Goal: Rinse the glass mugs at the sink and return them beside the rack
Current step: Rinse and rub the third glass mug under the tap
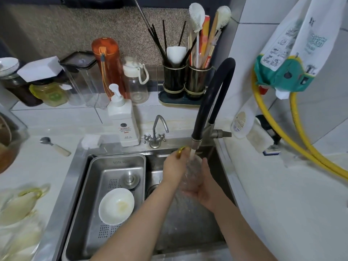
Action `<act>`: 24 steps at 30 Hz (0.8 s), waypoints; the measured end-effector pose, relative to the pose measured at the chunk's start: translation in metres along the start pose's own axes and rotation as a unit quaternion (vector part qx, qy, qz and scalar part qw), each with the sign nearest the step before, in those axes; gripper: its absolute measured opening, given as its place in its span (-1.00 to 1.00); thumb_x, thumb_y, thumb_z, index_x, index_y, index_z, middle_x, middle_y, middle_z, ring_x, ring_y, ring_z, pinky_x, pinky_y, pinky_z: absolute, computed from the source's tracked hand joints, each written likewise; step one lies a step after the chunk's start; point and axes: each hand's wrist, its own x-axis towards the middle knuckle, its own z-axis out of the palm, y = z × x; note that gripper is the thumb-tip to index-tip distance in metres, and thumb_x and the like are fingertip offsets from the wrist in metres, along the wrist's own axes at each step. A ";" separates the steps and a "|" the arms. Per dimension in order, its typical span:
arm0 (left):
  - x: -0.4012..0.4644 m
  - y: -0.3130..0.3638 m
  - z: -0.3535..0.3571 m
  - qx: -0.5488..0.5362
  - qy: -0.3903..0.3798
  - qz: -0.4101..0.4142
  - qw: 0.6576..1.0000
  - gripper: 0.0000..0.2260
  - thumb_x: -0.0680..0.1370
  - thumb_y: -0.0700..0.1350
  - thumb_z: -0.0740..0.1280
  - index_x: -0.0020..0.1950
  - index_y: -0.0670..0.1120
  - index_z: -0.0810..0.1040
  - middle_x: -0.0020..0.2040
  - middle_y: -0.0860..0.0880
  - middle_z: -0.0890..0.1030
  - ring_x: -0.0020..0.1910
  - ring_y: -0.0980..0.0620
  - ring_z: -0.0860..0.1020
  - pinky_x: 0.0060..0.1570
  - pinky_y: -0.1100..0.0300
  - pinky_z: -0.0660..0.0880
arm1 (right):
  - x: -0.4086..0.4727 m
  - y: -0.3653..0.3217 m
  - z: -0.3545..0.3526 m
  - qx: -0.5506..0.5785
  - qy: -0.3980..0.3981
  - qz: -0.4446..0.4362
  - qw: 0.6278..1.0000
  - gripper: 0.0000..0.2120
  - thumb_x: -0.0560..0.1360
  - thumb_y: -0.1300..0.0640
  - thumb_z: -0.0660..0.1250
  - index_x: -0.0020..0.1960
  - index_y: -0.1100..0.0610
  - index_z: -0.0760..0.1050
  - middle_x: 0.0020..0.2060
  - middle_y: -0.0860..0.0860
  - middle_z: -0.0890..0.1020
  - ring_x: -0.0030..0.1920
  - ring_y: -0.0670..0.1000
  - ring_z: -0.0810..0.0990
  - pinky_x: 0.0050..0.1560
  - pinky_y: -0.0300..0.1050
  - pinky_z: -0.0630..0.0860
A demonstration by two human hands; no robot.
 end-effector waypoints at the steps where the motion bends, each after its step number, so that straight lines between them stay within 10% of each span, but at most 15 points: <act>1: 0.003 -0.001 -0.002 -0.004 0.020 -0.006 1.000 -0.71 0.56 0.12 0.24 -0.17 -0.03 0.62 -0.21 -0.13 0.64 -0.13 -0.19 0.56 -0.04 0.04 0.48 | -0.002 -0.002 0.006 -0.023 -0.003 -0.008 1.000 -0.27 0.26 -0.44 0.26 0.33 -0.09 0.40 0.24 0.10 0.55 0.06 0.20 0.66 0.16 0.26 0.53; 6: 0.005 -0.008 -0.010 -0.067 0.106 -0.077 0.989 -0.52 0.55 0.24 0.18 -0.30 -0.13 0.52 -0.24 -0.20 0.60 -0.08 -0.21 0.59 -0.09 0.07 0.47 | 0.003 -0.013 0.038 -0.035 0.051 -0.044 0.997 -0.67 0.52 -0.05 0.33 0.21 0.10 0.49 0.08 0.08 0.60 0.08 0.16 0.60 -0.22 0.12 0.65; 11: 0.009 -0.016 -0.016 -0.203 0.123 -0.200 0.951 -0.50 0.52 0.30 0.17 -0.05 -0.13 0.60 -0.11 -0.17 0.64 -0.09 -0.20 0.61 0.05 -0.04 0.56 | 0.007 -0.010 0.049 -0.190 0.096 -0.234 0.949 -0.60 0.45 -0.08 0.35 0.24 0.01 0.44 0.10 0.05 0.58 0.03 -0.07 0.59 0.03 -0.14 0.55; 14: 0.014 -0.019 -0.021 -0.255 0.098 -0.250 0.929 -0.46 0.53 0.30 0.15 0.07 -0.15 0.58 -0.20 -0.05 0.60 -0.26 -0.09 0.56 -0.05 -0.01 0.56 | -0.003 -0.008 0.048 -0.216 0.043 -0.272 0.937 -0.94 0.58 0.09 0.27 -0.04 0.01 0.51 -0.22 -0.06 0.58 -0.15 -0.05 0.58 -0.15 -0.42 0.50; 19: 0.014 -0.022 -0.023 -0.281 0.077 -0.279 0.915 -0.45 0.48 0.35 0.19 0.04 -0.11 0.60 -0.16 -0.05 0.65 -0.14 -0.12 0.62 0.01 -0.04 0.57 | -0.009 0.003 0.034 -0.200 0.010 -0.234 0.951 -0.69 0.52 0.00 0.35 0.26 -0.04 0.51 0.28 0.05 0.45 0.23 -0.02 0.54 0.18 -0.04 0.57; 24: -0.001 -0.026 -0.004 -0.253 0.061 -0.172 0.950 -0.60 0.54 0.22 0.23 -0.08 -0.09 0.62 -0.16 -0.07 0.67 -0.16 -0.08 0.63 -0.07 0.05 0.58 | -0.009 -0.002 0.026 -0.134 0.039 -0.219 0.966 -0.71 0.56 0.10 0.28 0.28 0.05 0.42 0.09 0.03 0.61 0.04 -0.01 0.65 -0.07 -0.11 0.61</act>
